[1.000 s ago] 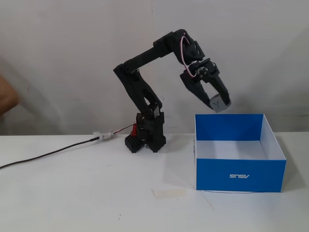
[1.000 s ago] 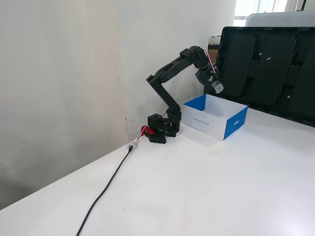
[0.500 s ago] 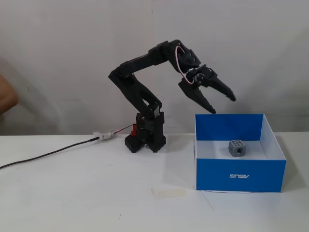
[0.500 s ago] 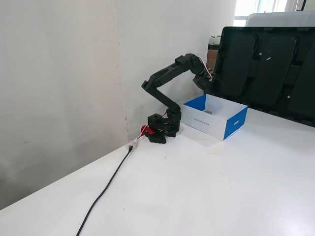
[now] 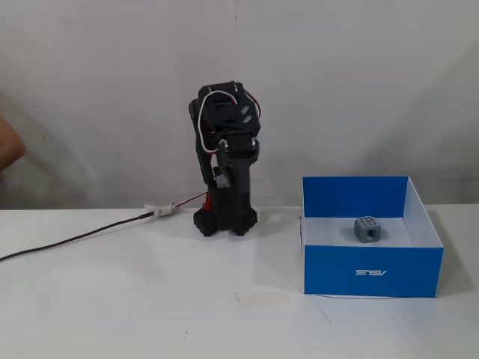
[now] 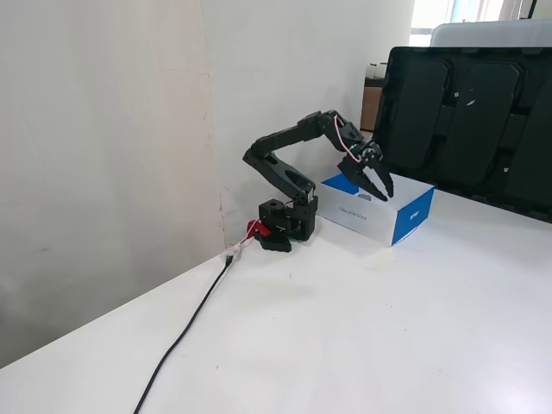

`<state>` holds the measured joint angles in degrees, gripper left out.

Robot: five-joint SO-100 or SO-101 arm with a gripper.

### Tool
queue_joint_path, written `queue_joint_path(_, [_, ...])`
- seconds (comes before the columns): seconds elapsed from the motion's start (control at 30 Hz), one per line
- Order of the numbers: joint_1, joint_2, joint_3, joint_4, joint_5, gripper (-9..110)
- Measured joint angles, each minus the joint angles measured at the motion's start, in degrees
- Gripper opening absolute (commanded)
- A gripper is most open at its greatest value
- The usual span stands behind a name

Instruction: Pick the gray block and keep it in the box.

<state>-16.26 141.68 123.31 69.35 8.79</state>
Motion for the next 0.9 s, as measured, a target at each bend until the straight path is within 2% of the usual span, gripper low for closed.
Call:
queue_joint_path(0.27, [12.66,20.30,27.77,-13.10,-5.98,0])
queue_joint_path(0.47, [14.85,40.96,44.12,-12.22,-9.58,0])
queue_joint_path(0.9, [17.75,44.91,49.92,-4.13,-11.16,0])
